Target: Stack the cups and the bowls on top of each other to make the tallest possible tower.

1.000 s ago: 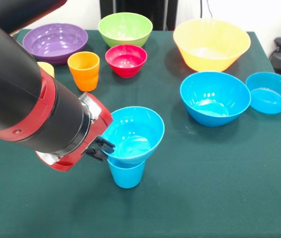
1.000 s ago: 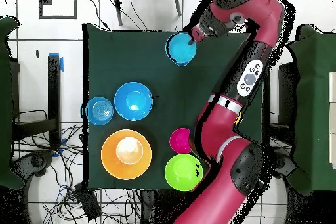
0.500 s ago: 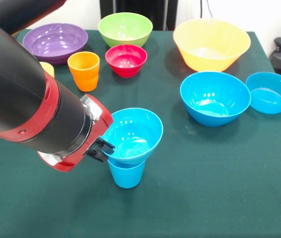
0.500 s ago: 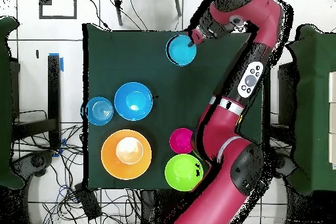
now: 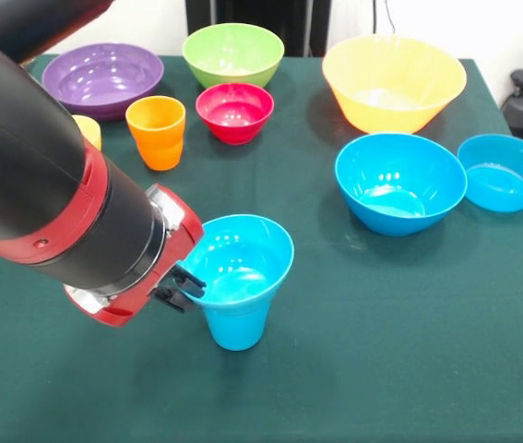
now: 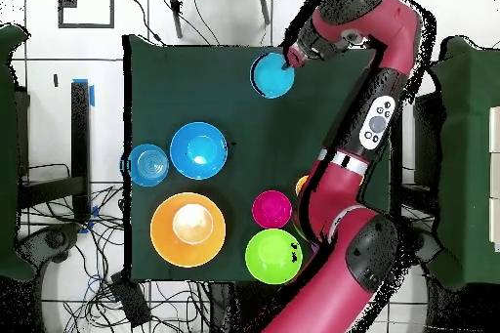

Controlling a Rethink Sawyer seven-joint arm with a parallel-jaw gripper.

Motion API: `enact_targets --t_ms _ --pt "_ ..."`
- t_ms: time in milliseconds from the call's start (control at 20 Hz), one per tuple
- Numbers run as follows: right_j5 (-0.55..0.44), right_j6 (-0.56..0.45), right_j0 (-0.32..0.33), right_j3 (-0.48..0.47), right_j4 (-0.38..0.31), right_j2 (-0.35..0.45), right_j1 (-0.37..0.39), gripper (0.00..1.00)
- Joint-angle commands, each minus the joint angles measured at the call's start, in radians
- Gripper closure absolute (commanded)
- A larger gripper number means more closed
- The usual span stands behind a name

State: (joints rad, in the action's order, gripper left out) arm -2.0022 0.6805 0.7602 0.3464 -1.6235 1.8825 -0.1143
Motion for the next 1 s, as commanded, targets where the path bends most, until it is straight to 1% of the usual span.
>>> enact_targets --t_ms 50,300,600,800,1000 --pt "0.068 -0.105 0.015 0.031 0.041 -0.215 0.035 1.00" --pt "0.077 -0.102 0.005 0.027 0.068 -0.243 0.040 1.00" --pt "0.076 -0.113 -0.006 0.017 0.081 -0.273 0.051 1.00" --pt "0.084 -0.090 -0.002 0.037 0.114 -0.296 0.050 1.00" --pt "0.112 -0.045 0.009 0.082 0.172 -0.337 0.052 1.00"
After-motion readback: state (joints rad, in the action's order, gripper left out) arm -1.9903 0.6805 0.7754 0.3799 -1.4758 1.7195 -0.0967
